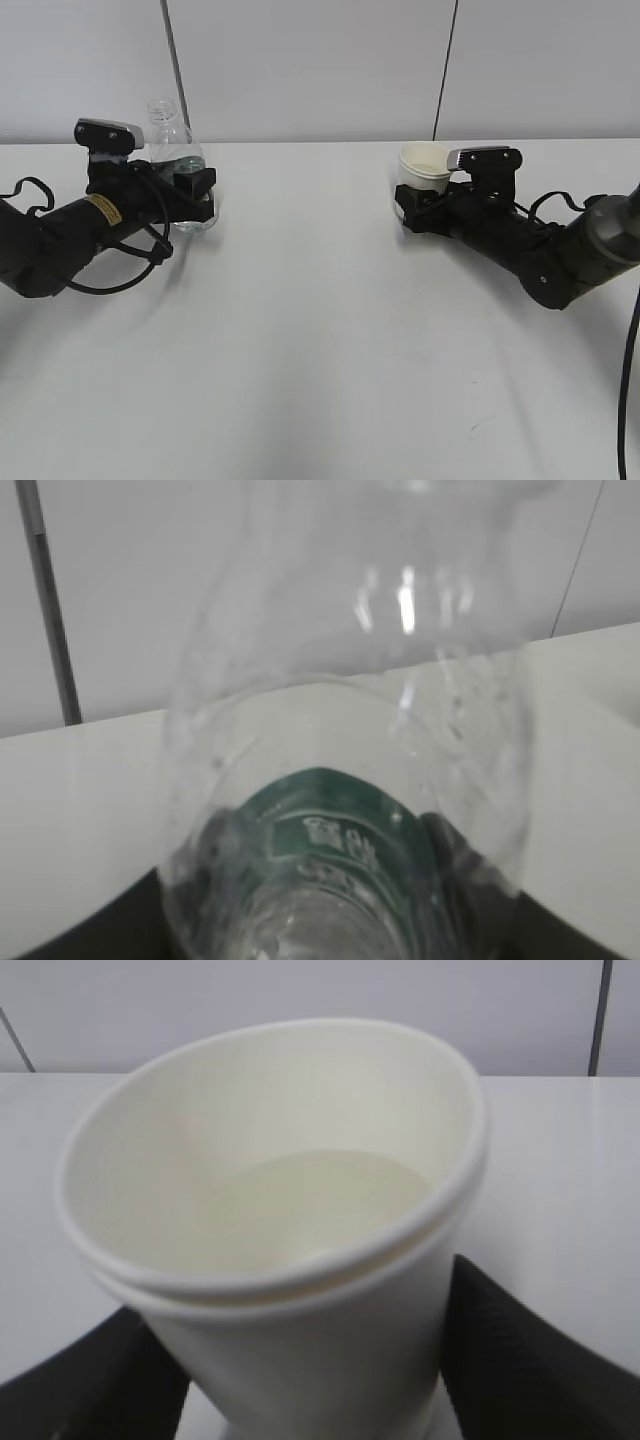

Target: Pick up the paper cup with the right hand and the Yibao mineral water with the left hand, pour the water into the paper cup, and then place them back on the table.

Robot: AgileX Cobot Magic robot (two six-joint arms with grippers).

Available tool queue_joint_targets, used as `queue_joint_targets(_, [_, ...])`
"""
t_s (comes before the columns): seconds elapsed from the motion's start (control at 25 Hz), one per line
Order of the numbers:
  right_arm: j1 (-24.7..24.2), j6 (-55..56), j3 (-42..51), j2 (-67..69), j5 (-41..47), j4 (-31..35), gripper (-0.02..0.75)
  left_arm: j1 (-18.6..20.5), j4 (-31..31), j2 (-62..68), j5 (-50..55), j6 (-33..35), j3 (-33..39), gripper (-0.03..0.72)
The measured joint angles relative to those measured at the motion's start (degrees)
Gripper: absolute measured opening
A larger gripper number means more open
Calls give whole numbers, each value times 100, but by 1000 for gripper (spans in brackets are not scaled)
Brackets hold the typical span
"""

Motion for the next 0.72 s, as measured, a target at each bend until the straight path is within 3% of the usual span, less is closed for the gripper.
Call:
queue_joint_targets(0.44, [0, 0, 0, 3, -26, 0, 551, 0, 0, 0, 0, 0, 0, 347])
queue_joint_targets(0.72, [0, 0, 0, 12, -26, -192, 609, 0, 0, 0, 0, 0, 0, 347])
